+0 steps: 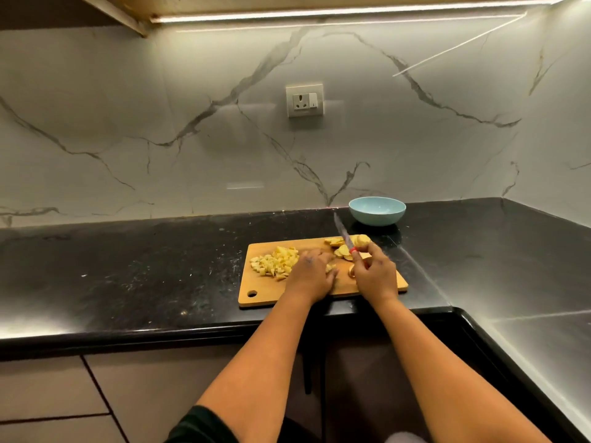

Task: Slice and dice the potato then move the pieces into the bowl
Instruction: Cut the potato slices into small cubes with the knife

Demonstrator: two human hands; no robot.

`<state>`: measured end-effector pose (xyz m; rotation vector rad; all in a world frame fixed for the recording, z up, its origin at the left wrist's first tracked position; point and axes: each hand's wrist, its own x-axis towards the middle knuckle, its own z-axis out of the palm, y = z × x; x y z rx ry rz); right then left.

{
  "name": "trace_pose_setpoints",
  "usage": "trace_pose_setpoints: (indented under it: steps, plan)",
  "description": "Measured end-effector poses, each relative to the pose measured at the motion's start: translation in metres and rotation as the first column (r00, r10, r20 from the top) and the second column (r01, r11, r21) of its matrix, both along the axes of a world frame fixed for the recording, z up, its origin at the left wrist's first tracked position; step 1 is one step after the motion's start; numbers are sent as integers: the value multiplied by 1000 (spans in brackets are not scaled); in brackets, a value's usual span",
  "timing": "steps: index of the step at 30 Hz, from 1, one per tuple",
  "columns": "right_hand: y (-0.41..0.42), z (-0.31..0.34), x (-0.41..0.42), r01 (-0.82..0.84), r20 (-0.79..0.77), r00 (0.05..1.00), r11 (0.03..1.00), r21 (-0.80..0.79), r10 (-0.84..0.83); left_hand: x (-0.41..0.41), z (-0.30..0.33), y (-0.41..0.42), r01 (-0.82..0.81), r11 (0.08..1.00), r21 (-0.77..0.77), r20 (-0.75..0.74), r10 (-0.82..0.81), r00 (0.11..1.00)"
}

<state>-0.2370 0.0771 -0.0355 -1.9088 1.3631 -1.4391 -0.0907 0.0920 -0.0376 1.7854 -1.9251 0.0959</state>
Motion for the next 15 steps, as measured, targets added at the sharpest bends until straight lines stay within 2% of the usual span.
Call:
trace_pose_setpoints:
  steps: [2, 7, 13, 15]
  plan:
    - [-3, -4, -3, -9, 69, 998, 999, 39, 6, -4, 3, -4, 45, 999, 28, 42, -46, 998]
    - [-9, -10, -4, -69, 14, 998, 997, 37, 68, 3, 9, -13, 36, 997, 65, 108, -43, 993]
    - [-14, -13, -2, -57, 25, 998, 998, 15, 57, 28, 8, -11, -161, 987, -15, 241, 160, 957]
    - [-16, -16, -2, -59, 28, 998, 998, 12, 59, 36, 11, -10, -208, 977, -57, 236, 215, 948]
